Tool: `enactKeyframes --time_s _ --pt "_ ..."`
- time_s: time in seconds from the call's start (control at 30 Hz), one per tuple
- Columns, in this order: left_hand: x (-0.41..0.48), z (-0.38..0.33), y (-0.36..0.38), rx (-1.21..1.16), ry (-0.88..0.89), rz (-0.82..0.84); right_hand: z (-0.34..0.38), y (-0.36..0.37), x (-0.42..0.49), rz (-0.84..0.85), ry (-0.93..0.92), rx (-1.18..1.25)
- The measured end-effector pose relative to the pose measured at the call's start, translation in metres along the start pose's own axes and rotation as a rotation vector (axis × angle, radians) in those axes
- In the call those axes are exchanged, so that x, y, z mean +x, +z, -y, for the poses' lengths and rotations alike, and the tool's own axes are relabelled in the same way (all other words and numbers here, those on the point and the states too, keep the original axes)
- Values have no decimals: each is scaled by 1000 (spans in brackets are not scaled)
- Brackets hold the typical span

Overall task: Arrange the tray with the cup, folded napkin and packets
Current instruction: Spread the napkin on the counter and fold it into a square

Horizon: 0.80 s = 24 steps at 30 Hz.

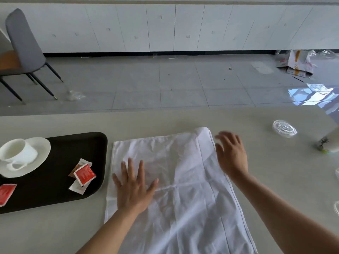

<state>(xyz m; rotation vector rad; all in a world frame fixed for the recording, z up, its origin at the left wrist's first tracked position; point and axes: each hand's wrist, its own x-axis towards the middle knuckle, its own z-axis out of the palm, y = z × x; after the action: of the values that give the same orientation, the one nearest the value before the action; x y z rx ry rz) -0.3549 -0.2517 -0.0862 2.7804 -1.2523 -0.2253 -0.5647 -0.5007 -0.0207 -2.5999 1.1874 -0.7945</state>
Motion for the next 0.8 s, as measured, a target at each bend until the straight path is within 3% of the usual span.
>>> enactKeyframes --time_s 0.1,0.2,0.43,0.6,0.8 --pt "6 -4 2 22 114 -8 -7 15 -56 302 -79 -26" --pt "14 -2 8 37 102 11 -17 27 -84 572 -142 -191" --pt "33 -4 11 102 152 33 -31 18 -109 573 18 -356" --pt "48 6 1 51 145 -93 -6 35 -57 491 95 -251" --pt "76 22 11 86 89 52 8 79 -3 615 18 -269"
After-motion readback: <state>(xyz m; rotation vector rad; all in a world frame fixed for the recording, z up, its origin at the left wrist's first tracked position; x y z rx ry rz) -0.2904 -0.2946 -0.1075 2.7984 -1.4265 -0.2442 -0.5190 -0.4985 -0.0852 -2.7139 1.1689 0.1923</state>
